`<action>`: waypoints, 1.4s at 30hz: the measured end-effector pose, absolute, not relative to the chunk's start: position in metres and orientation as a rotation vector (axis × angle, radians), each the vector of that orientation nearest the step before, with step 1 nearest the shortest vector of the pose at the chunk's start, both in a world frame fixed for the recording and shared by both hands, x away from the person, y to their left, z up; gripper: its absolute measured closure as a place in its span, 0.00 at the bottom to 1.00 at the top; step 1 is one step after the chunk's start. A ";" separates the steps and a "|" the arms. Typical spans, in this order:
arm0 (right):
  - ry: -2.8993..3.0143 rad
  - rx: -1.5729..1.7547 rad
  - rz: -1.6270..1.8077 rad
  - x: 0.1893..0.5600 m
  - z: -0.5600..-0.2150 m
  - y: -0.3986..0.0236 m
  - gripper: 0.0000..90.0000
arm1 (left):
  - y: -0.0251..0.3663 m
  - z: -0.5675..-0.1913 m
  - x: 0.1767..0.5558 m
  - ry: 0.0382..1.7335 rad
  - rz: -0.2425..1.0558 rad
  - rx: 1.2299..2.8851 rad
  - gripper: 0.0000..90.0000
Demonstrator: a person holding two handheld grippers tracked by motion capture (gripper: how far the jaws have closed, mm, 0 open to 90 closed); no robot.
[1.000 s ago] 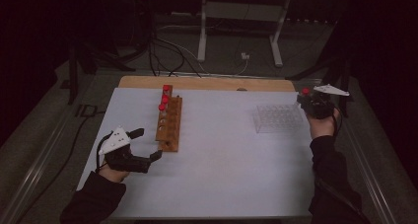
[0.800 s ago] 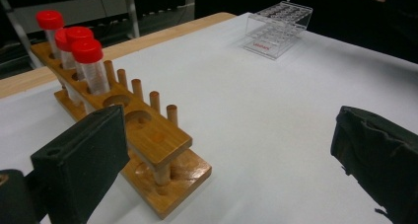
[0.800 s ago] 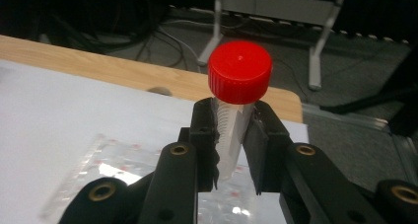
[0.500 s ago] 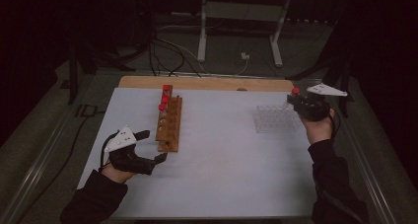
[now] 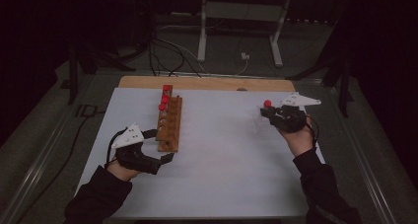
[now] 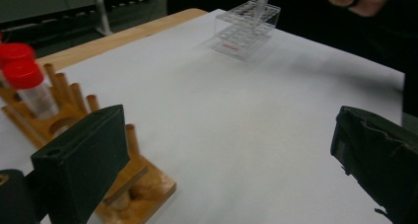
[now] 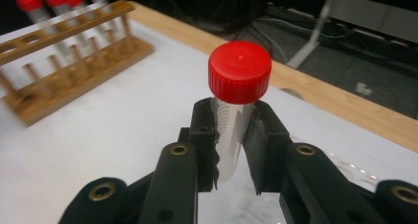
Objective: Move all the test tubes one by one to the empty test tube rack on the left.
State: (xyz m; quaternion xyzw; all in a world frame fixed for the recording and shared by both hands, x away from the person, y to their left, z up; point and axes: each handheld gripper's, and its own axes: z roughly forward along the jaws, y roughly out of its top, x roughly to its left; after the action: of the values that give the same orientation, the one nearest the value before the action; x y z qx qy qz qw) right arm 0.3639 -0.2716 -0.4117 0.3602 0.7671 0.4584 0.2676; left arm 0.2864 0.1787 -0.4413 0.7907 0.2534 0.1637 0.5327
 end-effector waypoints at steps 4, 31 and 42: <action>2.119 0.922 1.252 0.357 -0.417 -0.256 0.83 | 0.173 -0.439 0.289 0.592 0.374 1.891 0.02; 2.405 0.628 1.317 0.308 -0.449 -0.165 0.83 | 0.075 -0.419 0.304 0.358 0.310 1.921 0.43; 2.420 0.608 1.348 0.303 -0.450 -0.162 0.83 | 0.055 -0.429 0.312 0.317 0.306 1.950 0.65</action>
State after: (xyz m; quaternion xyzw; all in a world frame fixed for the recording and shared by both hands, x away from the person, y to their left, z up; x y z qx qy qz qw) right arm 0.3034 -0.1617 -0.4496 0.2120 0.8433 0.4699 0.1522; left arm 0.3122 0.0547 -0.4294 0.8206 0.1332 0.1288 0.5407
